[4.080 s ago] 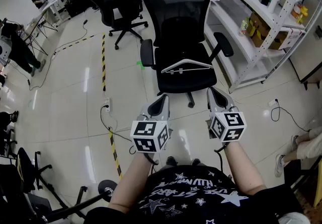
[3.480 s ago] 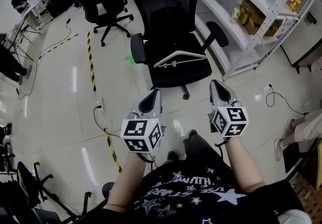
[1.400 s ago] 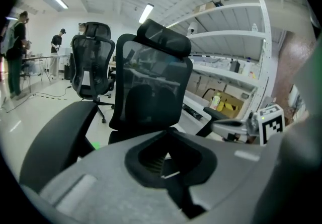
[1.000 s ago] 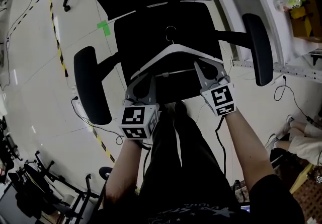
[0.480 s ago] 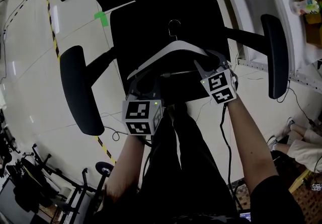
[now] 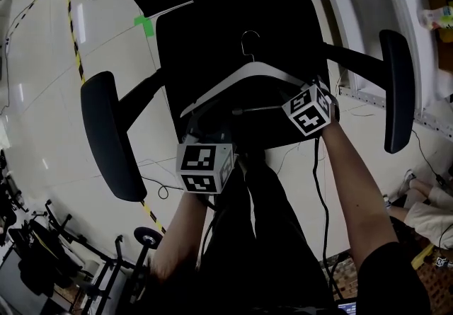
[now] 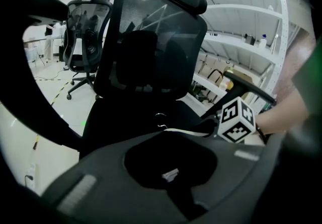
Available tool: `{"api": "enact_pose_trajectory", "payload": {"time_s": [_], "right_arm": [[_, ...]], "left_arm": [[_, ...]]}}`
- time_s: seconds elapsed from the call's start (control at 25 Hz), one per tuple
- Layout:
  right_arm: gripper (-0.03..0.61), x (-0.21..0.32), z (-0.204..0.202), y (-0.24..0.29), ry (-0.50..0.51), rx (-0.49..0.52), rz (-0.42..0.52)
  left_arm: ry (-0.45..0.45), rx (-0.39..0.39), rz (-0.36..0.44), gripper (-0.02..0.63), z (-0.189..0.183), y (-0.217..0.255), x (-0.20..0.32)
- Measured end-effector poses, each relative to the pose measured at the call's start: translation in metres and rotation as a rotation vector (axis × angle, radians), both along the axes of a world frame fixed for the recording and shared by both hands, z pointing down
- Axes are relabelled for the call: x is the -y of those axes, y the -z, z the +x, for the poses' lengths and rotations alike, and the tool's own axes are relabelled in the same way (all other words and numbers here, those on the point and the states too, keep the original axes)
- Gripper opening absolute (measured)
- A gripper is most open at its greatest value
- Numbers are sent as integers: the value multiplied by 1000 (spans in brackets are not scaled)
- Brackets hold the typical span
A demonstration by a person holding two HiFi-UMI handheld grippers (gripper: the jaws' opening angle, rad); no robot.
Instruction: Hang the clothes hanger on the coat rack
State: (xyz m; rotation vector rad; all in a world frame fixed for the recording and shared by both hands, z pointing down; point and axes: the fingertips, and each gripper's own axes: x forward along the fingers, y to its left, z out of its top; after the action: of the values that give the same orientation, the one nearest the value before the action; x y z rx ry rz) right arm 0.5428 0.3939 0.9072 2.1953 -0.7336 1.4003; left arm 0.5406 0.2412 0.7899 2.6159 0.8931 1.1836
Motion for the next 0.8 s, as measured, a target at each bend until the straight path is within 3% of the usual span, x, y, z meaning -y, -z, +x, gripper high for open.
{"api": "enact_pose_trajectory", "payload": {"time_s": [0.2, 0.36, 0.6, 0.8], "right_arm": [[253, 0, -1, -15, 27, 108, -50], [253, 0, -2, -21, 28, 144, -112], [245, -2, 2, -23, 28, 169, -120], [175, 4, -5, -21, 50, 173, -132]], "left_arm": [[-4, 12, 1, 5, -2, -4, 2], [4, 20, 3, 5, 0, -8, 3], [4, 15, -5, 5, 5, -10, 1], [-3, 13, -3, 5, 6, -5, 3]]}}
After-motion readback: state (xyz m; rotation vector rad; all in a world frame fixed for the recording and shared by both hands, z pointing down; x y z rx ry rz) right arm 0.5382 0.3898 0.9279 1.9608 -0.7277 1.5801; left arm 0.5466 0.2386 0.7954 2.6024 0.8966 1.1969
